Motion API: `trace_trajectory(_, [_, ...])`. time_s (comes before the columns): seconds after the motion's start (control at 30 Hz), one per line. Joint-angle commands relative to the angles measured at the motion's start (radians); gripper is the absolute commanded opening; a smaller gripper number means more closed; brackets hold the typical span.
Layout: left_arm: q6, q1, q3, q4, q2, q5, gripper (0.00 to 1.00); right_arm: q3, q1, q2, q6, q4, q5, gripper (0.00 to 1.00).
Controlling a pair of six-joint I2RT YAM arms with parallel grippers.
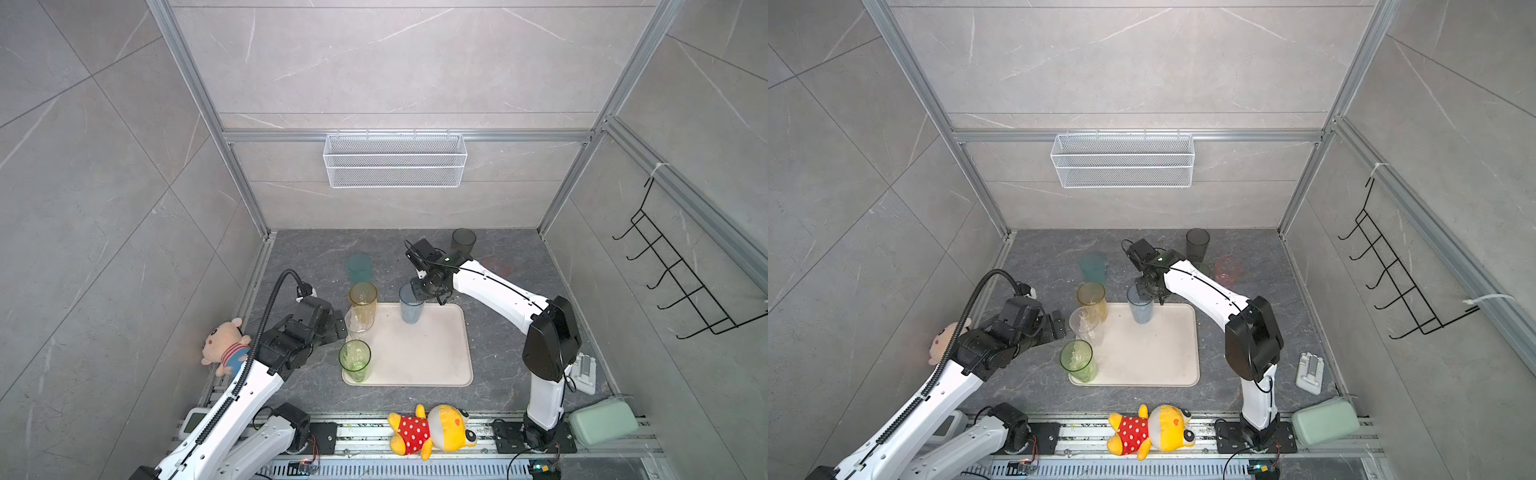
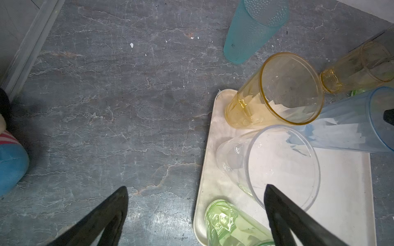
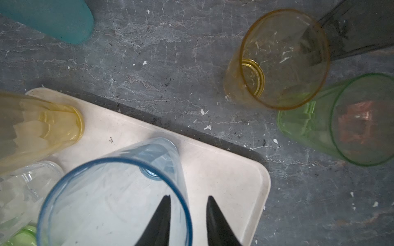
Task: Place the glasses into the tray
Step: Place the glass on the tray, then pick up the glass from the top-center of the table.
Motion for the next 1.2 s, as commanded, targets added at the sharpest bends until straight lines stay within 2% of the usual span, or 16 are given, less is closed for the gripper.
trace_trajectory(0.0, [-0.005, 0.006, 0.022, 0.023, 0.001, -0.005, 0.99, 0.031, -0.002, -0.012, 0.004, -0.032, 0.008, 0.37])
trace_trajectory(0.27, [0.001, 0.006, 0.033, 0.023, -0.004, -0.009, 0.99, 0.049, -0.003, -0.077, -0.017, -0.040, 0.018, 0.55])
trace_trajectory(0.37, [0.001, 0.006, 0.035, 0.020, -0.006, -0.010, 0.99, 0.056, -0.002, -0.101, -0.020, -0.036, 0.011, 0.69])
trace_trajectory(0.5, [0.001, 0.006, 0.036, 0.017, -0.013, -0.013, 0.99, 0.063, -0.002, -0.127, -0.024, -0.015, -0.011, 0.77])
trace_trajectory(0.97, [-0.005, 0.006, 0.023, -0.008, -0.057, -0.041, 0.99, 0.216, 0.001, -0.072, -0.008, -0.006, -0.056, 0.89])
trace_trajectory(1.17, [-0.012, 0.006, 0.012, -0.021, -0.092, -0.060, 0.99, 0.295, 0.006, -0.019, 0.002, -0.006, -0.069, 0.90])
